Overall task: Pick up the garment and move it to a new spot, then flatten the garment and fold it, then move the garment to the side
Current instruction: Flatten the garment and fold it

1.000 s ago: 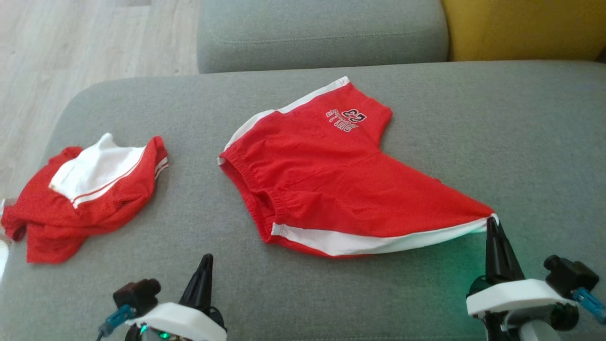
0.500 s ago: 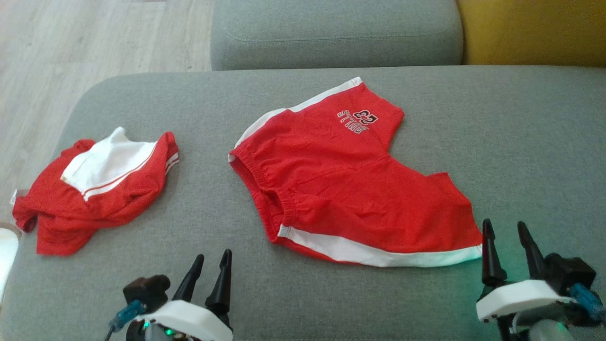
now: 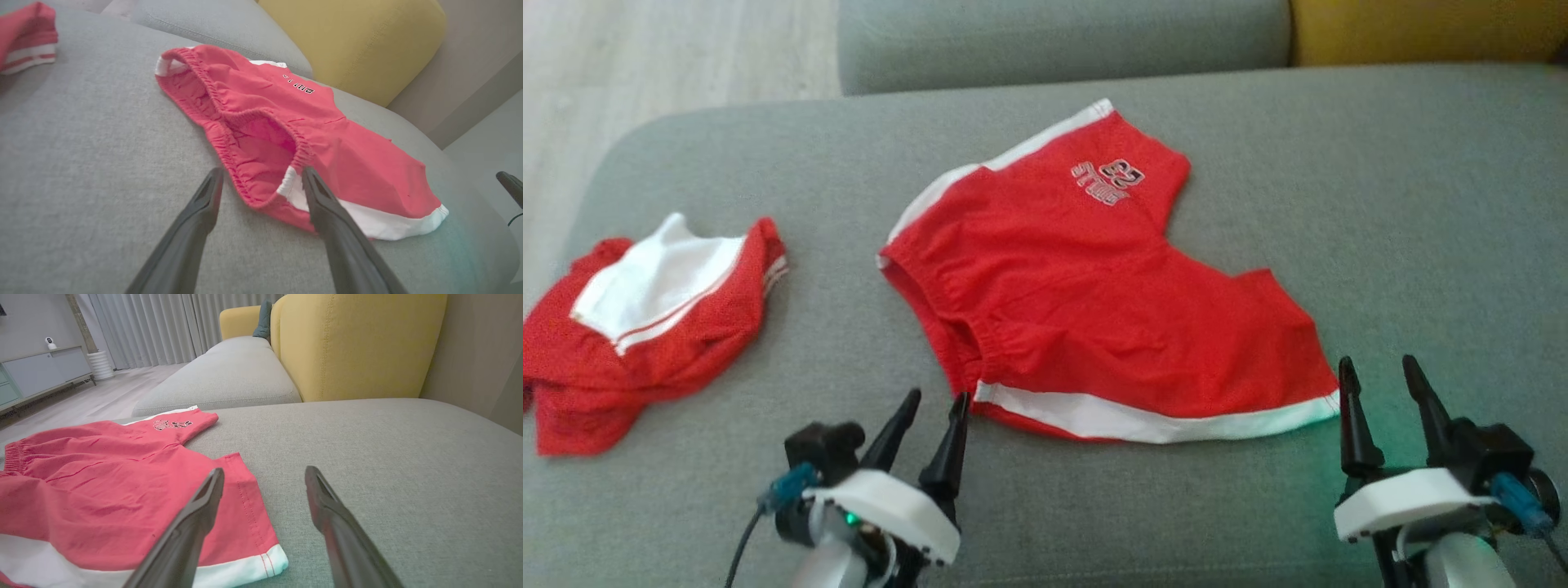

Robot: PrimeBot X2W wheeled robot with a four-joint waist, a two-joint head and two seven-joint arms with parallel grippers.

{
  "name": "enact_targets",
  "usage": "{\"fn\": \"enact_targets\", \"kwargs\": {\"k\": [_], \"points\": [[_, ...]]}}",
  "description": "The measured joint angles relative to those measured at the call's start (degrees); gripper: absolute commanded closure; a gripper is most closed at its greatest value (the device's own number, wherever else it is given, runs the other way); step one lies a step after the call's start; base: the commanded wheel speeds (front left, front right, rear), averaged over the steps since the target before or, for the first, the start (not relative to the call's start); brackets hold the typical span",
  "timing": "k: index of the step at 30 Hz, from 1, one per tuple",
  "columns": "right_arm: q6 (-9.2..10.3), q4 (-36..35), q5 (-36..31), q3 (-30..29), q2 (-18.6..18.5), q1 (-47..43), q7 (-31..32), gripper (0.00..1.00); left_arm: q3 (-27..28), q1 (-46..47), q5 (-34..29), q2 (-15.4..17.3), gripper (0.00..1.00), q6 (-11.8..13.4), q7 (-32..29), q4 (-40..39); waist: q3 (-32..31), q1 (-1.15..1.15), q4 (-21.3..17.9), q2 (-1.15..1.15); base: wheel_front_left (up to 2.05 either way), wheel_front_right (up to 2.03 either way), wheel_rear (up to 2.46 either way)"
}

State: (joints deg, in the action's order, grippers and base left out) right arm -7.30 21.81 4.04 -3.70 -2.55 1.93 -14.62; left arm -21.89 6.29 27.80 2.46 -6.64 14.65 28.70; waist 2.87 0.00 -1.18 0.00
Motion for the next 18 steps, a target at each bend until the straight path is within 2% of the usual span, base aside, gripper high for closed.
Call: {"fn": "enact_targets", "kwargs": {"k": [8, 17, 18], "points": [[0.0, 0.44, -0.01, 0.34, 0.0, 2.51, 0.0, 0.0, -2.11, 5.51, -0.46, -0.01, 0.0, -0.26, 0.0, 2.2, 4.63, 0.0, -2.99, 0.0, 0.0, 0.0, 0.0], [0.0, 1.75, -0.35, -0.27, 0.0, 2.57, 0.0, 0.0, -4.09, 5.94, -0.45, -0.02, 0.01, -0.48, 0.0, 4.52, 6.28, 0.0, -4.53, 0.0, 0.0, 0.0, 0.0], [0.0, 2.12, -0.51, -0.12, 0.0, 2.59, 0.0, 0.0, -4.03, 5.94, -0.45, -0.02, 0.27, -0.48, 0.0, 4.65, 6.24, 0.0, -4.48, 0.0, 0.0, 0.0, 0.0]]}}
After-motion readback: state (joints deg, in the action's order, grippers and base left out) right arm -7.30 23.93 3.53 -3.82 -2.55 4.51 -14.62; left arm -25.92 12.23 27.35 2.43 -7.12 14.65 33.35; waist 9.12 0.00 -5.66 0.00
